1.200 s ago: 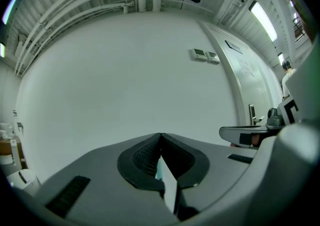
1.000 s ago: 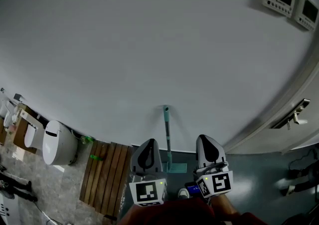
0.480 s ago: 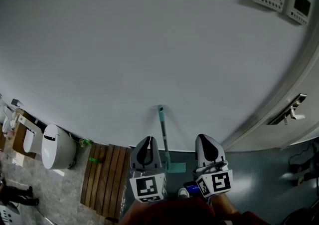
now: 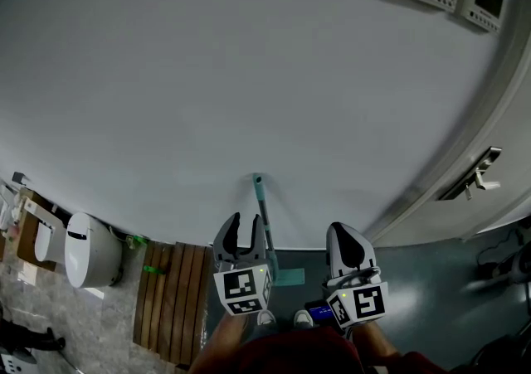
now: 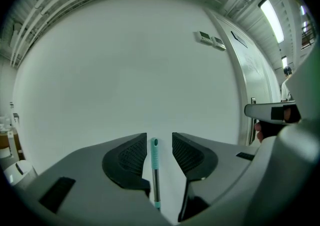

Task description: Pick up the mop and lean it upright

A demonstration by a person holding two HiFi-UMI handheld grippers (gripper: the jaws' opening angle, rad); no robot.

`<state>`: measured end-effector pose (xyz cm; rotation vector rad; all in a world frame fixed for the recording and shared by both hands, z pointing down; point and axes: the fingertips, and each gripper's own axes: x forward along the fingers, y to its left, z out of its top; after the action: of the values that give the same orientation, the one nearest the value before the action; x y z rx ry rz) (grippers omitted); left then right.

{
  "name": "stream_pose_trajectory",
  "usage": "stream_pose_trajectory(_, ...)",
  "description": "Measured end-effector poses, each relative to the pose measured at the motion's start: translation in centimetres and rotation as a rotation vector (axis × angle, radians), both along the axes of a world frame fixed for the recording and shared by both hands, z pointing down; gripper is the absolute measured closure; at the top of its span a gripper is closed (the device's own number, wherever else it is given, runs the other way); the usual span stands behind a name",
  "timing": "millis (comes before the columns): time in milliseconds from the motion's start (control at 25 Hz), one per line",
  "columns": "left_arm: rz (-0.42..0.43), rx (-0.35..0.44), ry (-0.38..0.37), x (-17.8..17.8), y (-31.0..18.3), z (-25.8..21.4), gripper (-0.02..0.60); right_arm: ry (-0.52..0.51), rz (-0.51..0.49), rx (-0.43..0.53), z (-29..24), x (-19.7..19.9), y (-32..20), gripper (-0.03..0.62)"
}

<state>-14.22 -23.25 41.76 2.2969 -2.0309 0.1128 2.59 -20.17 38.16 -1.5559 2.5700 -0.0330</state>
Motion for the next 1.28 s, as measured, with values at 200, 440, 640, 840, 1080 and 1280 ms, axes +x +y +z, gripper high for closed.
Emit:
stream_pose_trajectory(200,0.009,-0.031,0.007,0.2,-1.3,1.4,0.391,0.003,0.022,0.001,-0.1,0.6,0.3,0.576)
stream_pose_trajectory(440,0.028,-0.072,-0.021,0.6,-2.8,3.9,0.374,0.006,0.046,0.000,0.0,1.2,0.6,0.576)
stream_pose_trajectory(640,0.054,-0.094,-0.036,0.5,-3.9,5.0,0.346,0.012,0.072,-0.011,0.3,2.0,0.9,0.576)
stream_pose_trajectory(840,0.062,-0.099,-0.033,0.2,-5.2,5.2,0.328,0.015,0.087,-0.016,0.5,2.2,1.0,0.576)
stream_pose_trajectory(1080,0.071,-0.122,-0.015,0.3,-6.8,5.9,0.301,0.013,0.091,-0.011,0.4,2.0,0.9,0.576)
stream_pose_trajectory(1280,0.067,-0.135,-0.031,0.2,-7.7,6.8,0.290,0.013,0.096,-0.007,0.3,1.9,1.1,0.576)
